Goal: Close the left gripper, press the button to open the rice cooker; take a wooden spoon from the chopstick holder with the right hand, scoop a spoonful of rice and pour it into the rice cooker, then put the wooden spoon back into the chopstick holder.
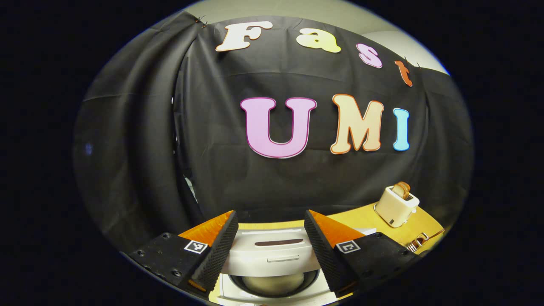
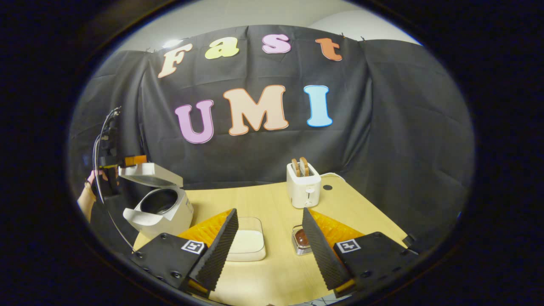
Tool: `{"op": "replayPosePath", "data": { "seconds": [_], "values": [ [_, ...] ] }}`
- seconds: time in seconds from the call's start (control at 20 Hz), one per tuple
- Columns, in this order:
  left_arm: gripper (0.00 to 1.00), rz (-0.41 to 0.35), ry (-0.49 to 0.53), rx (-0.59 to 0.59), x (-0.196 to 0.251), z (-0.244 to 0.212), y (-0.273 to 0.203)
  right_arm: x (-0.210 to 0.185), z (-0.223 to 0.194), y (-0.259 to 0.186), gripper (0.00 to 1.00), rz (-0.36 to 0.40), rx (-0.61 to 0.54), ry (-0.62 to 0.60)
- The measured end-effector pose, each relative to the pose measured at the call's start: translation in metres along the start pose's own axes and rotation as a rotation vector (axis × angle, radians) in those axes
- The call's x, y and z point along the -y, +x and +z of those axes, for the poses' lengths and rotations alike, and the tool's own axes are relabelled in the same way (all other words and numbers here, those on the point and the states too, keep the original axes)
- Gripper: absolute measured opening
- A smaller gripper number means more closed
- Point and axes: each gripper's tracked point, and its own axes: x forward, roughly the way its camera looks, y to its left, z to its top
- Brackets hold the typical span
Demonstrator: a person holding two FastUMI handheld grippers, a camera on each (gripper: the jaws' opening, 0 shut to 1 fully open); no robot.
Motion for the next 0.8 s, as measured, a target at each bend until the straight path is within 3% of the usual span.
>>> {"op": "replayPosePath", "data": {
  "seconds": [0.25,0.55,0.8],
  "values": [
    [0.92,-0.007,-0.021,-0.101,0.002,-0.085,-0.02,-0.013,-0.004,0.013,0.94,0.036,-0.011,0.003],
    [0.92,-0.015,0.015,-0.086,0.005,-0.136,-0.022,-0.026,-0.008,0.019,0.94,0.059,-0.015,-0.013],
    [0.92,-0.022,0.009,0.059,0.003,-0.136,-0.025,-0.033,-0.017,0.022,0.94,0.065,-0.036,-0.01]
  ]
}}
